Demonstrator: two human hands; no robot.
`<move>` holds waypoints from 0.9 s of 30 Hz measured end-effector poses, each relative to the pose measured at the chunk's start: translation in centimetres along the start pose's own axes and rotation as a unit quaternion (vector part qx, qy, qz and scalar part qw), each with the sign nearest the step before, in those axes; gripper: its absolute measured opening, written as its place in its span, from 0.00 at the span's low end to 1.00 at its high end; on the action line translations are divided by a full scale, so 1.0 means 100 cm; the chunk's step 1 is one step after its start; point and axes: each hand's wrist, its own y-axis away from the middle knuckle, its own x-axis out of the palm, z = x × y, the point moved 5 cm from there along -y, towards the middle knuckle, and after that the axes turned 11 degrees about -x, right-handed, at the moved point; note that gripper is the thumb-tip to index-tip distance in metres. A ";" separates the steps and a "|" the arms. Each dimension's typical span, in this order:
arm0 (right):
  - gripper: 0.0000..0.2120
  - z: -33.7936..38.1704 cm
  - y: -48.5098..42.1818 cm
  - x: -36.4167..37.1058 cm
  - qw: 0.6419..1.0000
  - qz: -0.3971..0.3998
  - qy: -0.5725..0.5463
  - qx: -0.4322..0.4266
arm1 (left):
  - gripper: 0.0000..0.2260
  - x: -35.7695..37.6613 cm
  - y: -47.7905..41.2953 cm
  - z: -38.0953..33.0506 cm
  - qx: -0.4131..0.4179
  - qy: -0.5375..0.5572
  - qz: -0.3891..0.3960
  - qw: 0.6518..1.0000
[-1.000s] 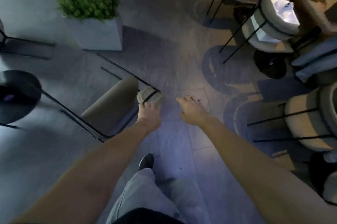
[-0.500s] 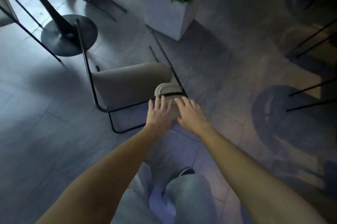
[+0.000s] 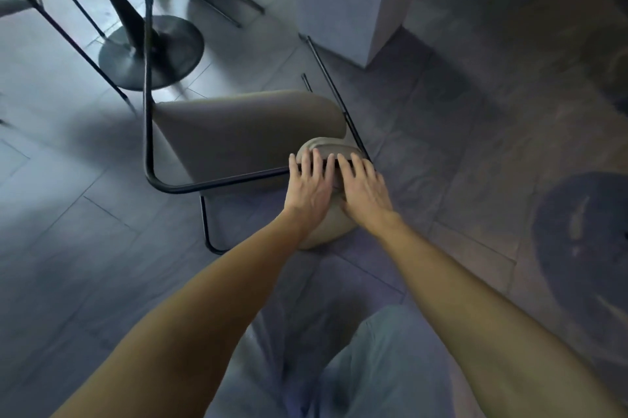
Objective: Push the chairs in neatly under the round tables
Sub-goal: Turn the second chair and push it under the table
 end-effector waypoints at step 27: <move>0.26 -0.015 -0.025 0.026 0.983 0.006 -0.176 0.048 | 0.18 -0.022 -0.034 -0.022 0.075 -0.122 0.006 0.990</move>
